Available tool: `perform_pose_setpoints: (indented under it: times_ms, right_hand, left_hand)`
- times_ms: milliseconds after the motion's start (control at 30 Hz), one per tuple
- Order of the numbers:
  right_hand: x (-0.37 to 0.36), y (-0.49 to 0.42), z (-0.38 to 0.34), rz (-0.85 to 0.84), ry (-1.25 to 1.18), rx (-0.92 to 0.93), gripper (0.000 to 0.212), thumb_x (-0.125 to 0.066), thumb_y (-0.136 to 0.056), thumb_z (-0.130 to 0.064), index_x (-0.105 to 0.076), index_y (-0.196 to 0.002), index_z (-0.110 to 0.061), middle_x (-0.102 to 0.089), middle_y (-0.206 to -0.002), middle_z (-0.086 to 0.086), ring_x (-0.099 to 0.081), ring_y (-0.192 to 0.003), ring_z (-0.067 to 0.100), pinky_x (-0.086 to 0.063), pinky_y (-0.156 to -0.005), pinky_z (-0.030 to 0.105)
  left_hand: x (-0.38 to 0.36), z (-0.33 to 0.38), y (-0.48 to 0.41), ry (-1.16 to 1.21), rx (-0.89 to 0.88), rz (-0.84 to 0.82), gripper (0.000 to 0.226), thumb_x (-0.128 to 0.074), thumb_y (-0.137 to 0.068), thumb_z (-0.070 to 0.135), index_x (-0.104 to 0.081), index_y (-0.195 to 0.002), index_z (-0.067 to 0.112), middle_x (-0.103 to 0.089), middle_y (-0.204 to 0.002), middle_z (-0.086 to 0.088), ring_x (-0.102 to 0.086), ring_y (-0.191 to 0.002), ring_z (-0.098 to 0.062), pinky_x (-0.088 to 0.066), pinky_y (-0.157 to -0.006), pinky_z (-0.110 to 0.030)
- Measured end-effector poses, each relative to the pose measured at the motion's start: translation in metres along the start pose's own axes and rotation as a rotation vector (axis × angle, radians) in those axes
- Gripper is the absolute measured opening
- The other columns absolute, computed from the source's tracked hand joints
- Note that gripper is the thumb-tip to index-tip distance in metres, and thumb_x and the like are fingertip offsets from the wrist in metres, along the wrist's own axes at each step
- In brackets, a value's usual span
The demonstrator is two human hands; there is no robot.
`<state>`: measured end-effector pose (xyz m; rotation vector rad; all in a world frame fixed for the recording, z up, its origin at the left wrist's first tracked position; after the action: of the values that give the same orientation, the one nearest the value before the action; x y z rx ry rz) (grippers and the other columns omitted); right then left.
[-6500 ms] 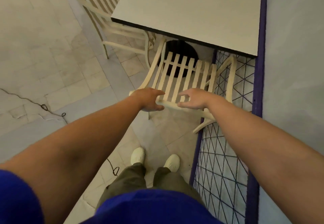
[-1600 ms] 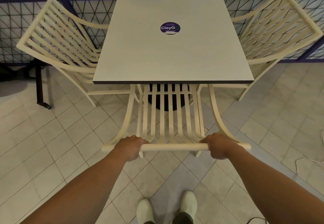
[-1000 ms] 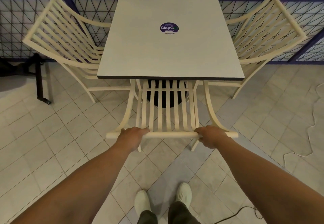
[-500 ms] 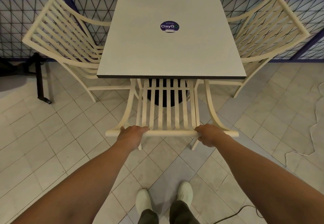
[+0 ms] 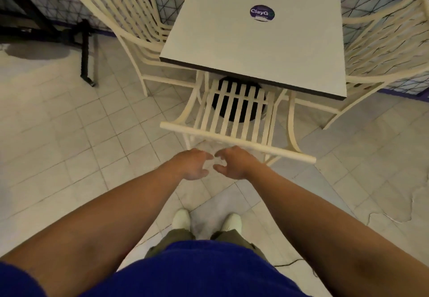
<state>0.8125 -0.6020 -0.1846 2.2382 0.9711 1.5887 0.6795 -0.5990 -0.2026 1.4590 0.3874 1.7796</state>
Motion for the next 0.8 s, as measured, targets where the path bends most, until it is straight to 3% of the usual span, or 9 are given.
perform_pose_setpoints:
  times_ms: [100, 233, 500, 800]
  right_hand:
    - [-0.023, -0.012, -0.027, -0.168, 0.098, 0.029, 0.064, -0.053, -0.092, -0.054, -0.041, -0.145, -0.021, -0.047, -0.144, 0.006, -0.042, -0.130, 0.025, -0.037, -0.106, 0.042]
    - [-0.036, -0.026, -0.071, -0.246, 0.176, 0.076, 0.066, -0.053, -0.092, -0.054, -0.039, -0.147, -0.019, -0.043, -0.147, 0.005, -0.039, -0.133, 0.024, -0.034, -0.108, 0.040]
    - [-0.070, -0.080, -0.199, -0.314, 0.296, 0.113, 0.063, -0.056, -0.092, -0.051, -0.046, -0.141, -0.014, -0.048, -0.144, 0.008, -0.045, -0.129, 0.026, -0.036, -0.107, 0.035]
    - [-0.121, -0.159, -0.390, -0.356, 0.202, 0.136, 0.066, -0.058, -0.090, -0.054, -0.045, -0.142, -0.016, -0.050, -0.141, 0.006, -0.050, -0.125, 0.024, -0.040, -0.103, 0.035]
  left_hand:
    - [-0.026, -0.033, 0.024, 0.046, 0.101, -0.062, 0.059, -0.055, -0.096, 0.040, -0.033, -0.151, 0.033, -0.040, -0.150, -0.006, -0.044, -0.131, -0.024, -0.040, -0.104, -0.036]
    - [-0.051, -0.087, 0.067, 0.171, 0.216, -0.062, 0.057, -0.054, -0.098, 0.041, -0.033, -0.150, 0.034, -0.038, -0.152, -0.005, -0.044, -0.131, -0.024, -0.039, -0.107, -0.039]
    - [-0.073, -0.222, 0.161, 0.453, 0.309, 0.079, 0.052, -0.058, -0.097, 0.037, -0.043, -0.146, 0.028, -0.049, -0.145, -0.002, -0.051, -0.124, -0.022, -0.040, -0.103, -0.034]
    - [-0.096, -0.415, 0.266, 0.570, 0.403, 0.078, 0.045, -0.058, -0.097, 0.036, -0.048, -0.141, 0.029, -0.050, -0.141, -0.001, -0.052, -0.122, -0.018, -0.040, -0.103, -0.029]
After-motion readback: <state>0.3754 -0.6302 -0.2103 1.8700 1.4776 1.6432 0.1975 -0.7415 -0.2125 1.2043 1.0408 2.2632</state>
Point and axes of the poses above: each hand's wrist, its own y-axis away from the middle knuckle, its own x-axis out of the back of the hand, z = x × y, the point moved 6 cm from there along -y, towards the middle knuckle
